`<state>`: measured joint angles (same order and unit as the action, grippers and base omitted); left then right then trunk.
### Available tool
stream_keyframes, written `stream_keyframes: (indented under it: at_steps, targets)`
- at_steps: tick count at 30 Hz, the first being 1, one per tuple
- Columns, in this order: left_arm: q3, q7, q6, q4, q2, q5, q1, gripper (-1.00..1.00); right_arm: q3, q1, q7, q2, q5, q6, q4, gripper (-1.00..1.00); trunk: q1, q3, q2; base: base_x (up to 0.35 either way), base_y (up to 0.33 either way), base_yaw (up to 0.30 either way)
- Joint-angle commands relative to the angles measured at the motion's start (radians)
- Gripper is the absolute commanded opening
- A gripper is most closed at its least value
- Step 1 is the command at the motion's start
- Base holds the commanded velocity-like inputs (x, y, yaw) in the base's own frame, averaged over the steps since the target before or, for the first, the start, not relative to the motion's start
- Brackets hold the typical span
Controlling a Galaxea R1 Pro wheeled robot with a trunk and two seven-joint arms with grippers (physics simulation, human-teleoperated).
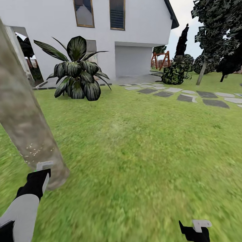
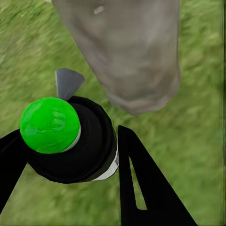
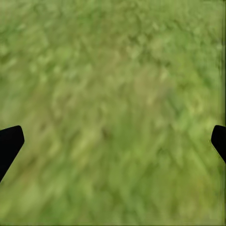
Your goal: In the garden, pick up the pesticide atomizer on the floor and spray pesticide onto both trees until each tree trunk is fully covered.
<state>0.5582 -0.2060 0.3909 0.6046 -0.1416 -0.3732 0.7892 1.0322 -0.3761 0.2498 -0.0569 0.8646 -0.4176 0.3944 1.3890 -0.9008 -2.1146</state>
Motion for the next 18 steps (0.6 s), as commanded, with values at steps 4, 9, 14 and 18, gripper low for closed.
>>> stream_keyframes:
  at_steps: [4,9,14,18]
  targets:
    - [0.004,0.0,0.005,0.001,-0.001,-0.006,0.001,-1.0,0.008,-0.001,0.008,0.001,0.004,-0.004,0.0,1.0,0.0,-0.001,0.0,0.183,-0.216,0.169]
    - [0.005,0.0,0.005,0.001,-0.001,-0.006,0.001,-1.0,0.008,-0.001,0.008,0.002,0.004,-0.004,0.0,1.0,0.0,-0.001,0.0,0.183,-0.216,0.273]
    - [0.004,0.0,0.005,0.001,-0.001,-0.006,0.001,-1.0,0.008,-0.001,0.008,0.002,0.004,-0.004,0.0,1.0,0.0,-0.001,0.0,0.181,-0.217,0.277]
    - [0.006,-0.002,0.006,0.001,-0.006,-0.009,0.001,-1.0,0.008,-0.001,0.008,0.002,0.004,-0.004,0.0,1.0,0.0,-0.001,0.0,0.055,-0.256,0.277]
